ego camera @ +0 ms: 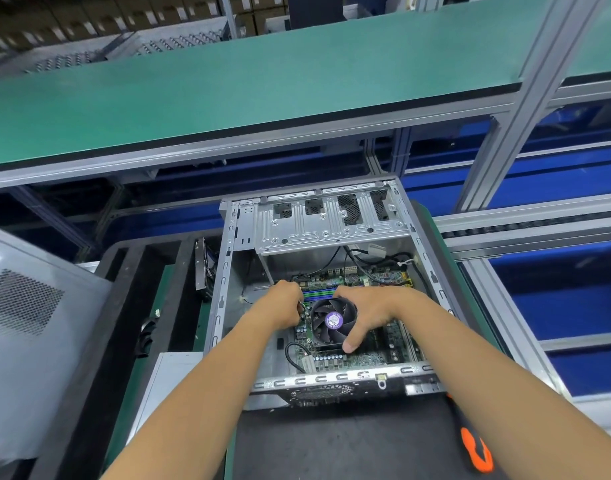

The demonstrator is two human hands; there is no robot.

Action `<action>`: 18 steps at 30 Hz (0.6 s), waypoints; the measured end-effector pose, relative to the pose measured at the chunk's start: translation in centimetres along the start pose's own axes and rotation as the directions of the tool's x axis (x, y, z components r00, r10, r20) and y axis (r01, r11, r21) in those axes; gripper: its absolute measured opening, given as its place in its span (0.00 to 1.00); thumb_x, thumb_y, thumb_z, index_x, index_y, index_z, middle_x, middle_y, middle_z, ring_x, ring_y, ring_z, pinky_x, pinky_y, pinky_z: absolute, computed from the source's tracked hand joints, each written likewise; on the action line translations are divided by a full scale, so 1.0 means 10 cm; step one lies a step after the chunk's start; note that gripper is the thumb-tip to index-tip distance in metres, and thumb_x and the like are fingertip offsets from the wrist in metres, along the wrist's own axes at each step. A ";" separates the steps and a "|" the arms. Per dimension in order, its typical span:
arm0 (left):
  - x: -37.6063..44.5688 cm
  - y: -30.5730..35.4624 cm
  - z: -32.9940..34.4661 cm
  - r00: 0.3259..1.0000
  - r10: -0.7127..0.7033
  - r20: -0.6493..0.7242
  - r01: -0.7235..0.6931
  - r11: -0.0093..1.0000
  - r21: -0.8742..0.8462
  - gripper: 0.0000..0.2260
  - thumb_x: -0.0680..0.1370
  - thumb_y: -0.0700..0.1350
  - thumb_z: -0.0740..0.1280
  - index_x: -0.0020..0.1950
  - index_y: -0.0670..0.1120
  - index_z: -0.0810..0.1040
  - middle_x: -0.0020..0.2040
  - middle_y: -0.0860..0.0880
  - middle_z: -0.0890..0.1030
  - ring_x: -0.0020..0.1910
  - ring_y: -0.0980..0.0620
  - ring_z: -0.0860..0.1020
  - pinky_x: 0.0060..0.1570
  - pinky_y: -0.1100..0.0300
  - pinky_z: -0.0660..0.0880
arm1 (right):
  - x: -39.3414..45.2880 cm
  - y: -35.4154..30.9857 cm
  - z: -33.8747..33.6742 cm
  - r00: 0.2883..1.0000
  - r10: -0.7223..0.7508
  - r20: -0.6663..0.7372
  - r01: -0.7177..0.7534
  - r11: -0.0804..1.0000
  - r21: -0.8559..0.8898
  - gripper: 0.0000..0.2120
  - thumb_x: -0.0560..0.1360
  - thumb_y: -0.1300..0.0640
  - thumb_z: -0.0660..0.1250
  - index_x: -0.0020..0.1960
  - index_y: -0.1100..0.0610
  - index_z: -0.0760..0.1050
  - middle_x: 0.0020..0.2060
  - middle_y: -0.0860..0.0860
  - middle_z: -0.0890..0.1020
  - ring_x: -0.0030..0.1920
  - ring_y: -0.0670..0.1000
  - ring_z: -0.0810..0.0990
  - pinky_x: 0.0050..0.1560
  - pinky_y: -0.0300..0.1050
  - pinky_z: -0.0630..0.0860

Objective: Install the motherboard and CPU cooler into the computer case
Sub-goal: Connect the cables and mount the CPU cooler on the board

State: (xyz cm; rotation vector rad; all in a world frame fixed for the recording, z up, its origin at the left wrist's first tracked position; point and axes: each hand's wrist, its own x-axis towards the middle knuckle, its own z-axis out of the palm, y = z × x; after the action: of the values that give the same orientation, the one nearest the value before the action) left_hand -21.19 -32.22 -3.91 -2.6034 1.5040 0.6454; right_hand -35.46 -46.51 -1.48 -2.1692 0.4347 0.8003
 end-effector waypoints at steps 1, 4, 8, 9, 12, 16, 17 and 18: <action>0.00 0.00 0.00 1.000 0.004 -0.005 -0.004 1.000 0.004 0.06 0.71 0.34 0.64 0.34 0.42 0.73 0.32 0.44 0.72 0.34 0.45 0.70 0.32 0.58 0.67 | 0.00 0.00 0.00 1.000 0.000 0.001 0.000 1.000 0.002 0.45 0.64 0.48 0.80 0.71 0.53 0.58 0.68 0.52 0.72 0.63 0.54 0.73 0.63 0.51 0.70; 0.01 0.03 0.00 1.000 0.000 -0.011 0.000 1.000 0.019 0.08 0.70 0.33 0.63 0.32 0.42 0.70 0.30 0.45 0.69 0.30 0.46 0.66 0.29 0.58 0.64 | 0.01 0.00 -0.01 1.000 -0.003 0.005 0.003 1.000 0.001 0.44 0.64 0.48 0.80 0.71 0.53 0.58 0.68 0.52 0.71 0.64 0.54 0.72 0.64 0.52 0.70; 0.02 0.05 0.02 1.000 0.003 -0.009 -0.002 0.999 0.050 0.13 0.69 0.31 0.62 0.28 0.44 0.64 0.28 0.46 0.65 0.28 0.48 0.64 0.28 0.57 0.64 | 0.01 0.01 0.00 1.000 0.000 0.004 0.000 1.000 0.002 0.46 0.64 0.47 0.80 0.72 0.54 0.58 0.69 0.52 0.71 0.66 0.54 0.72 0.65 0.53 0.70; 0.02 0.05 0.03 1.000 0.007 -0.010 -0.006 0.998 0.061 0.13 0.69 0.31 0.62 0.29 0.44 0.64 0.28 0.46 0.65 0.29 0.46 0.66 0.29 0.57 0.65 | 0.01 0.00 0.00 1.000 0.000 0.003 0.000 1.000 -0.004 0.45 0.63 0.47 0.80 0.71 0.53 0.58 0.68 0.52 0.71 0.64 0.54 0.73 0.64 0.52 0.70; 0.04 0.03 0.03 1.000 0.008 -0.005 -0.007 0.997 0.080 0.13 0.70 0.32 0.63 0.29 0.44 0.66 0.28 0.46 0.66 0.31 0.46 0.68 0.32 0.57 0.68 | 0.01 0.00 -0.01 1.000 -0.004 0.000 0.004 1.000 -0.015 0.45 0.63 0.46 0.80 0.71 0.53 0.58 0.67 0.51 0.72 0.59 0.51 0.72 0.61 0.49 0.70; 0.04 0.04 0.05 1.000 0.005 -0.001 -0.005 0.996 0.088 0.14 0.70 0.32 0.63 0.29 0.44 0.64 0.30 0.46 0.66 0.29 0.48 0.67 0.30 0.57 0.66 | 0.02 0.00 0.00 1.000 -0.002 -0.004 0.002 1.000 -0.017 0.44 0.63 0.46 0.81 0.70 0.52 0.59 0.65 0.50 0.73 0.59 0.52 0.73 0.61 0.51 0.71; 0.04 0.04 0.05 1.000 0.005 0.002 -0.005 0.996 0.088 0.14 0.70 0.32 0.63 0.29 0.44 0.63 0.31 0.45 0.66 0.30 0.48 0.67 0.29 0.56 0.64 | 0.02 0.00 0.00 1.000 -0.002 -0.006 0.002 1.000 -0.022 0.45 0.63 0.46 0.81 0.70 0.52 0.59 0.65 0.50 0.73 0.59 0.52 0.73 0.62 0.52 0.71; 0.04 0.04 0.05 1.000 0.005 0.004 -0.006 0.996 0.085 0.14 0.70 0.31 0.63 0.29 0.44 0.62 0.31 0.45 0.65 0.31 0.48 0.67 0.28 0.57 0.63 | 0.02 -0.01 0.00 1.000 -0.003 -0.008 0.002 1.000 -0.028 0.45 0.62 0.46 0.81 0.70 0.52 0.59 0.65 0.50 0.73 0.59 0.52 0.73 0.63 0.52 0.71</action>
State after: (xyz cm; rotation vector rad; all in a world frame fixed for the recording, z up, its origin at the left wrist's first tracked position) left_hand -21.57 -32.58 -4.48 -2.5346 1.5033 0.5738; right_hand -35.29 -46.48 -1.57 -2.1988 0.4270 0.8015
